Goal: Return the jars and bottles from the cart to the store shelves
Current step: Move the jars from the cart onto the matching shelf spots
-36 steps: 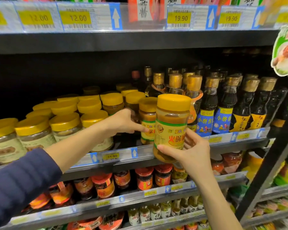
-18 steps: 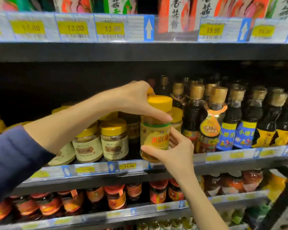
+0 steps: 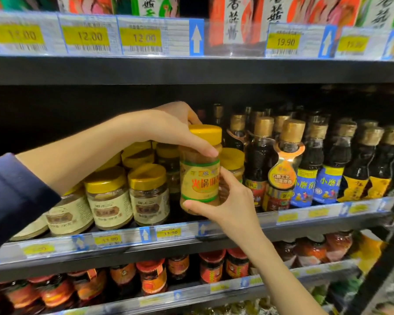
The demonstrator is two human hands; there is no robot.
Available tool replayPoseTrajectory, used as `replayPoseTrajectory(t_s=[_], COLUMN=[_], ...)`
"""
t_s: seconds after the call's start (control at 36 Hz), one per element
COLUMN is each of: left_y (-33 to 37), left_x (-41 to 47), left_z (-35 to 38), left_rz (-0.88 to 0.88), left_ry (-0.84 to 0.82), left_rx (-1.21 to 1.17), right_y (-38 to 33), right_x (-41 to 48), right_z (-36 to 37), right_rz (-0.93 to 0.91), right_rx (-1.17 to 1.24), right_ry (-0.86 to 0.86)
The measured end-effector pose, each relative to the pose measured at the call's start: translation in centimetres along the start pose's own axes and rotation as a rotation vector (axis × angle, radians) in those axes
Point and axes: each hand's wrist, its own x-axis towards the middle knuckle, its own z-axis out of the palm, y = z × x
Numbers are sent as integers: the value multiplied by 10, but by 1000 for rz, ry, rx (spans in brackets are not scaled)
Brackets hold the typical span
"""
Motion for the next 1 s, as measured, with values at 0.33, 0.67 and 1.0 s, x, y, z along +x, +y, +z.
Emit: replayPoseTrajectory(t_s=[0.33,0.67,1.0], left_y=[-19,-41,-48], left_x=[5,16,19], left_z=[9,32,42], left_rz=[23,35,-15], left_ry=[-77,-169,-191], left_rx=[-116,-33,37], right_y=[16,37,45], right_x=[-25,-45,-46], right_z=[-19,-26,-25], right_rz=[1,-160,-200], right_rx=[-111,-426,-388], right_ry=[-170,-222,-173])
